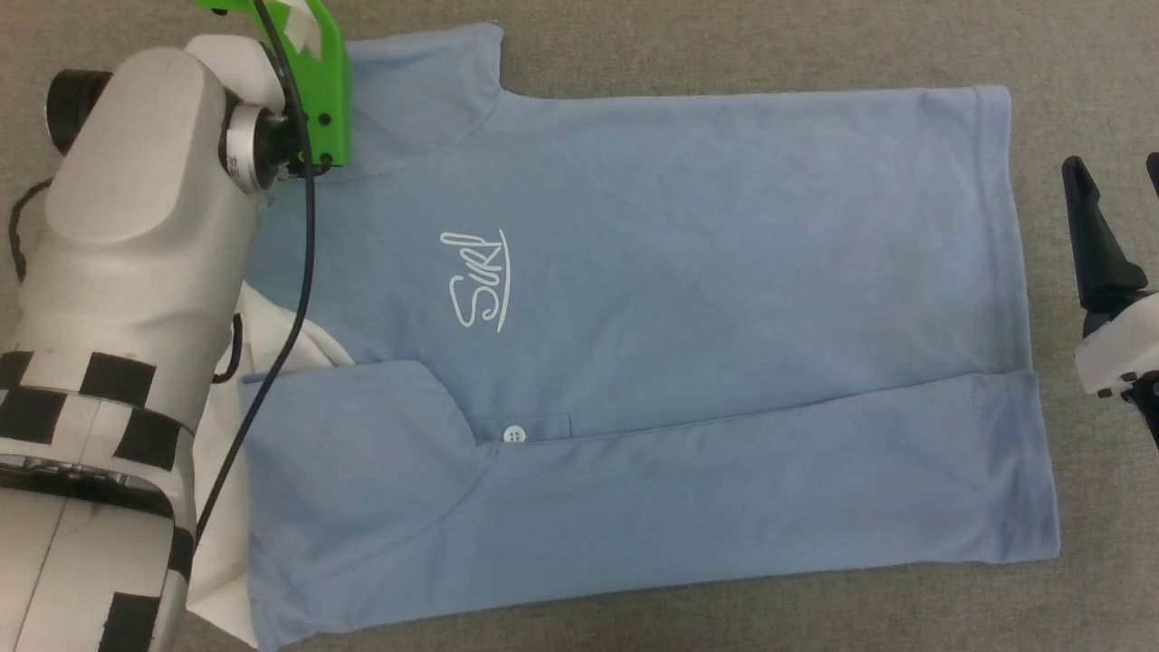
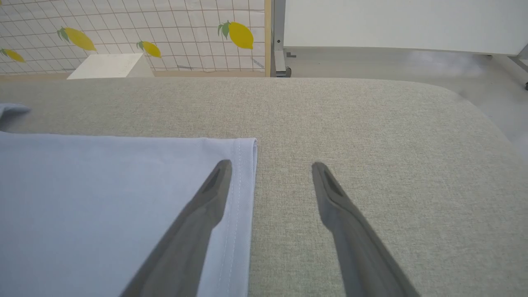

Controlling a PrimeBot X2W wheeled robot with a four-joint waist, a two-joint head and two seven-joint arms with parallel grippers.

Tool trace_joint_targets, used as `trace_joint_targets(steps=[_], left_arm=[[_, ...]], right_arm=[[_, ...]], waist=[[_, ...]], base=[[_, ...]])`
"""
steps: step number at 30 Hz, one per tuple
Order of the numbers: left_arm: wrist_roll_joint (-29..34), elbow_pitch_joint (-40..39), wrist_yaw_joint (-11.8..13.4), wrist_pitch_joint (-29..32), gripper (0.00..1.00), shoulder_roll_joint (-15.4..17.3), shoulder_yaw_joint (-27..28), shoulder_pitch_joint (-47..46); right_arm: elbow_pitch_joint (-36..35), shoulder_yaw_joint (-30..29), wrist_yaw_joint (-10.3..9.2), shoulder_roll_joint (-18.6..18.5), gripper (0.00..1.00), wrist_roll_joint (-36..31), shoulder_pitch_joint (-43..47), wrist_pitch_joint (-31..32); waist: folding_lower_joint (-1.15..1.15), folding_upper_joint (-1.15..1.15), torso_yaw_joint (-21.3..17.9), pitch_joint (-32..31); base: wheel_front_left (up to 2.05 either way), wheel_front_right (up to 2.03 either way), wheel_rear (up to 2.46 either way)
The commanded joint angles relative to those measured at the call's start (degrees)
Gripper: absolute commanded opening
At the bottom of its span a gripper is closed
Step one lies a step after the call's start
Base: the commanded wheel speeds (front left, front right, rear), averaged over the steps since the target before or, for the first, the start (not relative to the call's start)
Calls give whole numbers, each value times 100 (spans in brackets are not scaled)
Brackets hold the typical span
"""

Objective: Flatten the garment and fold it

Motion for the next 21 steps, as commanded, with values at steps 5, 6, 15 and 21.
trace_joint_targets(steps=[5, 6, 15, 21], left_arm=[[-235, 156, 11, 393, 7, -36, 50, 328], [-286, 128, -21, 406, 0, -41, 75, 346], [-671, -264, -223, 360, 0, -124, 289, 380], [-791, -556, -254, 344, 0, -141, 353, 318]], right_arm=[[-77, -26, -8, 7, 100, 4, 21, -6], [-82, -29, -8, 6, 100, 3, 21, -4], [-186, -52, -8, -200, 100, 5, -120, 259], [-223, 172, -8, -612, 100, 57, -734, 1410]], waist=[[0, 0, -66, 114], [0, 0, -65, 121], [0, 0, 55, 78], [0, 0, 148, 76]], base=[[0, 0, 0], [0, 0, 0], [0, 0, 0], [0, 0, 0]])
